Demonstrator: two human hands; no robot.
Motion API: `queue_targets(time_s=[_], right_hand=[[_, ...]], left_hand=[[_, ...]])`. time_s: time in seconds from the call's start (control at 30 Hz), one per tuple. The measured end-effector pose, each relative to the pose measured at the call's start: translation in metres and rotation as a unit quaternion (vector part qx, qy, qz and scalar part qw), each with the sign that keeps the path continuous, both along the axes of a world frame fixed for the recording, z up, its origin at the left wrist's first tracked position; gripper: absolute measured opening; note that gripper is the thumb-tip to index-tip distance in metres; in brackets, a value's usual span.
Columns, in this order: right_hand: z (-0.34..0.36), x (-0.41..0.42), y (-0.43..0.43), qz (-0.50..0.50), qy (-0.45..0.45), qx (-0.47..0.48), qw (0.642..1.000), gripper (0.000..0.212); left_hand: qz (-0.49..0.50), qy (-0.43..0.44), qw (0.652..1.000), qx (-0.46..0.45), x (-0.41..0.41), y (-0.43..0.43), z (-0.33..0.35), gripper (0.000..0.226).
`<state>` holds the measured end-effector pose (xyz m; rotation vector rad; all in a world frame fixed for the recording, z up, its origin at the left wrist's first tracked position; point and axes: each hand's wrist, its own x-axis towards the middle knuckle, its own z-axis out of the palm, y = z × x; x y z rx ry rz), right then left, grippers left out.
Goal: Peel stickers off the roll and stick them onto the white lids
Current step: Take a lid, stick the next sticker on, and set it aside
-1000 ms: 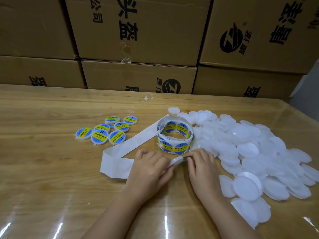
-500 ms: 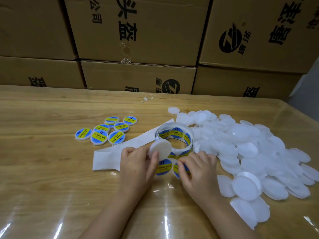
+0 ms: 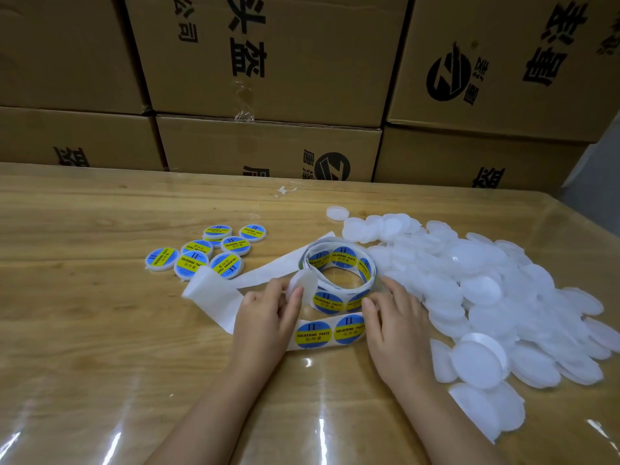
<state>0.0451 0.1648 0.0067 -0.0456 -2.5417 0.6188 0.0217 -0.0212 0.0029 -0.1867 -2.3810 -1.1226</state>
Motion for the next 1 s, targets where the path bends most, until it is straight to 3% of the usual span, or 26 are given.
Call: queue_targets(time_s=[0.07, 0.17, 0.3, 0.37, 0.43, 0.53, 0.63, 0.77, 1.0], right_hand=[[-0.002, -0.002, 0.001, 0.023, -0.006, -0.040, 0.999, 0.045], [-0.002, -0.003, 0.002, 0.052, -0.047, -0.065, 0.995, 0.062], [-0.001, -0.002, 0.002, 0.056, -0.071, -0.060, 0.994, 0.068], [0.000, -0.001, 0.001, 0.023, -0.047, -0.037, 0.998, 0.063], [0.002, 0.002, -0.003, 0.015, 0.043, -0.010, 0.999, 0.053], [0.004, 0.005, -0.009, 0.116, 0.172, 0.052, 0.977, 0.027], [0.001, 0.007, -0.013, 0.212, 0.162, 0.111, 0.957, 0.021], [0.000, 0.007, -0.012, 0.249, 0.138, 0.109, 0.953, 0.019], [0.004, 0.011, -0.015, 0.306, 0.125, 0.073, 0.941, 0.016]], left_hand=[[0.002, 0.008, 1.000, -0.001, 0.001, 0.001, 0.001, 0.011], [0.004, 0.016, 1.000, -0.011, 0.001, 0.001, 0.003, 0.012], [0.013, 0.029, 0.999, -0.013, 0.001, 0.002, 0.003, 0.011], [0.018, 0.023, 1.000, -0.008, -0.001, 0.000, 0.001, 0.011], [0.010, 0.011, 1.000, -0.002, -0.002, -0.001, -0.001, 0.012], [-0.012, 0.012, 1.000, 0.023, -0.005, -0.001, -0.004, 0.012], [-0.042, 0.030, 0.997, 0.058, -0.005, -0.001, -0.003, 0.018], [-0.100, 0.024, 0.990, 0.100, -0.003, 0.002, -0.003, 0.011], [-0.157, -0.077, 0.974, 0.144, -0.007, 0.003, -0.008, 0.013]])
